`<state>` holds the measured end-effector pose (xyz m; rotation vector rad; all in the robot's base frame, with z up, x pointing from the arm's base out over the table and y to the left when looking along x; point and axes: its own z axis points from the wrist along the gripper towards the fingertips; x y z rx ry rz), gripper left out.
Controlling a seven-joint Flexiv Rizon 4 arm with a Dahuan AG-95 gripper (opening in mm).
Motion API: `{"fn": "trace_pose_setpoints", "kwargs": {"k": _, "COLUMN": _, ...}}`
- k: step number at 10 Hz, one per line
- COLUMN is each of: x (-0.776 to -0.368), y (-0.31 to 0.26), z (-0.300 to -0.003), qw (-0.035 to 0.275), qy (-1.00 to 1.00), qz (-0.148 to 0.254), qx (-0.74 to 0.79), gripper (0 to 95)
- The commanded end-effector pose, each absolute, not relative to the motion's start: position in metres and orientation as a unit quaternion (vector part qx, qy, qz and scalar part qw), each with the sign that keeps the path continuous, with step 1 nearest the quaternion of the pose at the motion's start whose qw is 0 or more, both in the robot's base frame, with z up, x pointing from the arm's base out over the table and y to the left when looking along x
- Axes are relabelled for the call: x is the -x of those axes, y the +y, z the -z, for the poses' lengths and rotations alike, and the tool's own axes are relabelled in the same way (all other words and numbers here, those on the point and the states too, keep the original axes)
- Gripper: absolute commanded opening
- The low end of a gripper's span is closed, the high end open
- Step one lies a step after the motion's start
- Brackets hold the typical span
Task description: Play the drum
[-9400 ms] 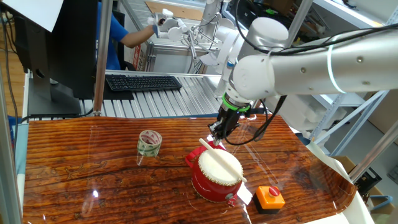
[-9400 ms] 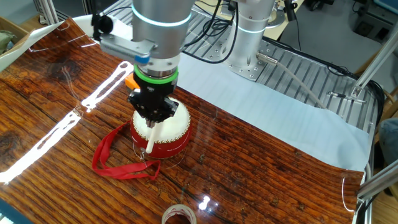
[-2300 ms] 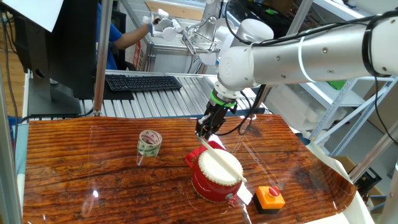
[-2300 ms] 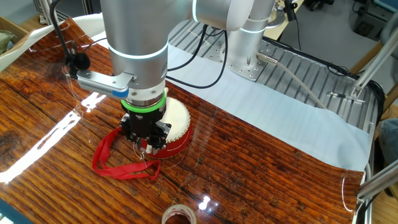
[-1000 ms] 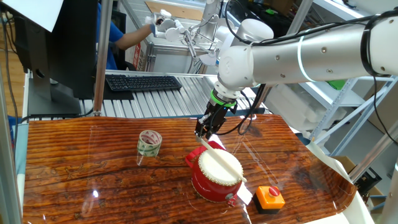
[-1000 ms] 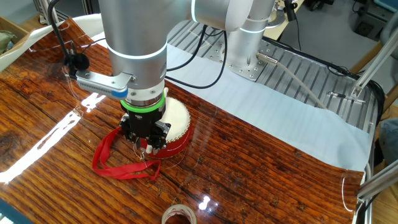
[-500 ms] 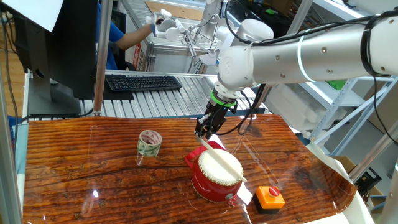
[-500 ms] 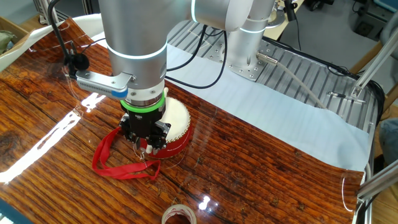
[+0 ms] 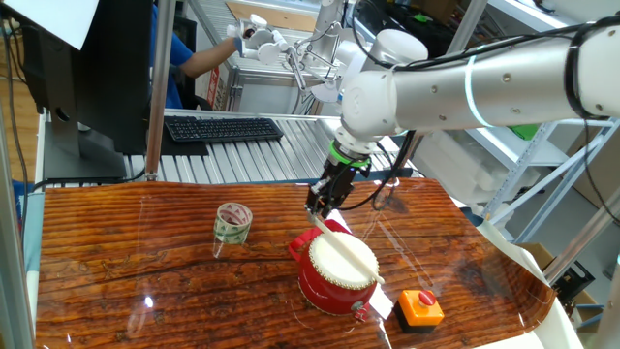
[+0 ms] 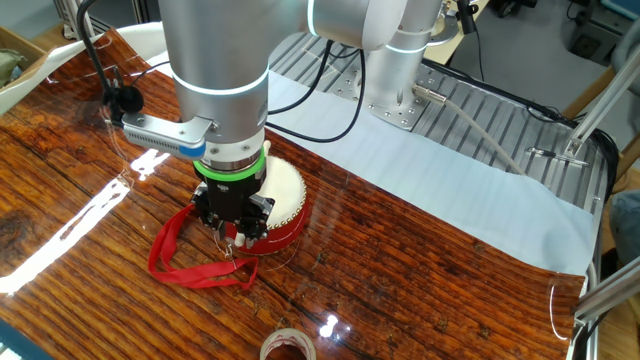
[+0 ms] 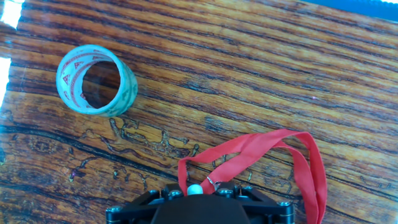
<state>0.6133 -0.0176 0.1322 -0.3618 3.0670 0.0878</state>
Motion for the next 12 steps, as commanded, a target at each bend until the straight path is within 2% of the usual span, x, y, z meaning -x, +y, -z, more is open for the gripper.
{"fn": "trace_pose_setpoints", "kwargs": {"k": 1, "x": -0.5985, "y": -0.0219, "z": -0.1383, "qw": 0.028, "qy": 0.993, "qz": -0.027, "qx": 0.115, "gripper": 19.0}}
{"fn": "trace_pose_setpoints", "kwargs": {"k": 12, "x": -0.5931, "y": -0.0261, "z": -0.1405, "qw": 0.035, "qy": 0.992, "qz": -0.032, "qx": 0.120, "gripper": 19.0}}
